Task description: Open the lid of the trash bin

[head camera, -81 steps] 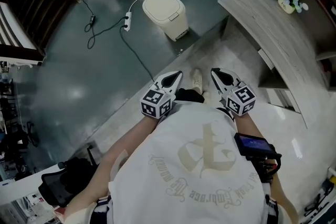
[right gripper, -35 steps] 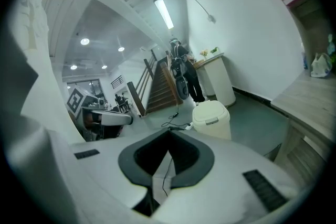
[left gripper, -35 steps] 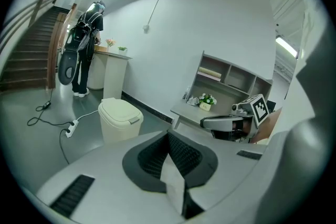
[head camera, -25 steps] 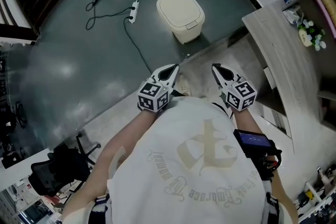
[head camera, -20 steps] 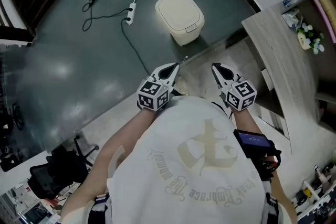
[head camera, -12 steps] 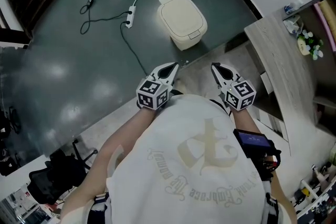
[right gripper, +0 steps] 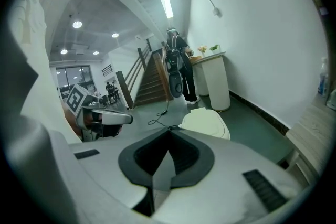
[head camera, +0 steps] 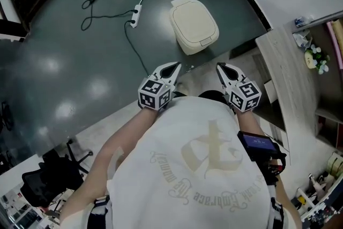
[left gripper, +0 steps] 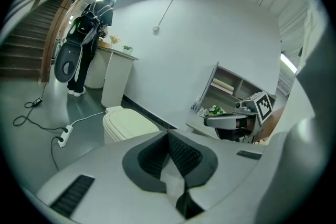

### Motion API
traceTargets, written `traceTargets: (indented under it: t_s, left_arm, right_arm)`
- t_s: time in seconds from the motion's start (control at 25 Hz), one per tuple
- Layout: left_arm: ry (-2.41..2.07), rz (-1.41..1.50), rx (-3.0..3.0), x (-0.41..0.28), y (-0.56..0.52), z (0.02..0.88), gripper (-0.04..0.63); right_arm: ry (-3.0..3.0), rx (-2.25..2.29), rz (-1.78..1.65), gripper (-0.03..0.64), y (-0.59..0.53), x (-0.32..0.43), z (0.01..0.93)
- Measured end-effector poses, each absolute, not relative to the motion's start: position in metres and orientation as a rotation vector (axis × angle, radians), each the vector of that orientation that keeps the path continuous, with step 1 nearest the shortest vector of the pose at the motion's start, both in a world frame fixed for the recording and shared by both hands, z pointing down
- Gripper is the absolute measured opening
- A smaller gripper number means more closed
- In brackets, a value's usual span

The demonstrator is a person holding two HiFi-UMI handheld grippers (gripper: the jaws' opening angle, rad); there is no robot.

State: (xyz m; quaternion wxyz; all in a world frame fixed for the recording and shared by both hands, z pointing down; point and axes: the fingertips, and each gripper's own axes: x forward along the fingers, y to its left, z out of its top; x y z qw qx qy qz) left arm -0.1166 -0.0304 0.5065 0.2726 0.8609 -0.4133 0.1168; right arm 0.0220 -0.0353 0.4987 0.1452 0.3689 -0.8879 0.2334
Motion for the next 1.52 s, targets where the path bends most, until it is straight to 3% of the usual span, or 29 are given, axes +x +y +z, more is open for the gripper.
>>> traceTargets:
  t_s: [1.52]
  left_arm:
    - [-1.378, 0.328, 1.996, -0.12, -0.119, 0.55, 0.014]
  right_arm:
    - [-2.464, 0.529, 0.692, 0.005, -0.171, 0.008, 0.6]
